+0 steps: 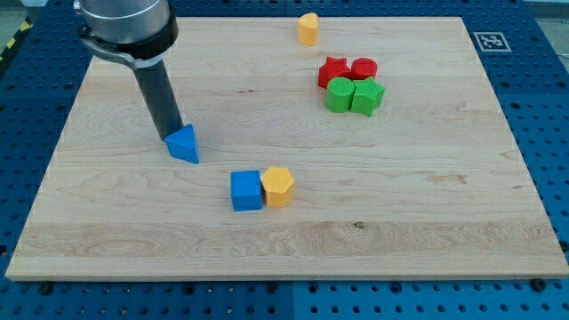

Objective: Move the blue tringle closer to the blue cube

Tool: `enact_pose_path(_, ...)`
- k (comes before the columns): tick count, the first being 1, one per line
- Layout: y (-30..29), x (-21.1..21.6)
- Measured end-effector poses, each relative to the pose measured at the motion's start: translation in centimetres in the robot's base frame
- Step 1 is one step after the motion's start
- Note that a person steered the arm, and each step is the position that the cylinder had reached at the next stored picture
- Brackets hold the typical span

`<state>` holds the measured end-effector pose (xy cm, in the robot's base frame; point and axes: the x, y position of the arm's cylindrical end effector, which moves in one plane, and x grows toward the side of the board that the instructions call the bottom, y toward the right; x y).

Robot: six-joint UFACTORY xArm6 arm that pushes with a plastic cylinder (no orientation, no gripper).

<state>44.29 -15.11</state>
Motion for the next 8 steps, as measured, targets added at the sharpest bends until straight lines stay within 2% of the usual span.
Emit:
enact_pose_path(2, -0.4, 1.7)
enact_pose_path(4, 3.6, 2.2)
enact_pose_path(8, 6.0, 5.6)
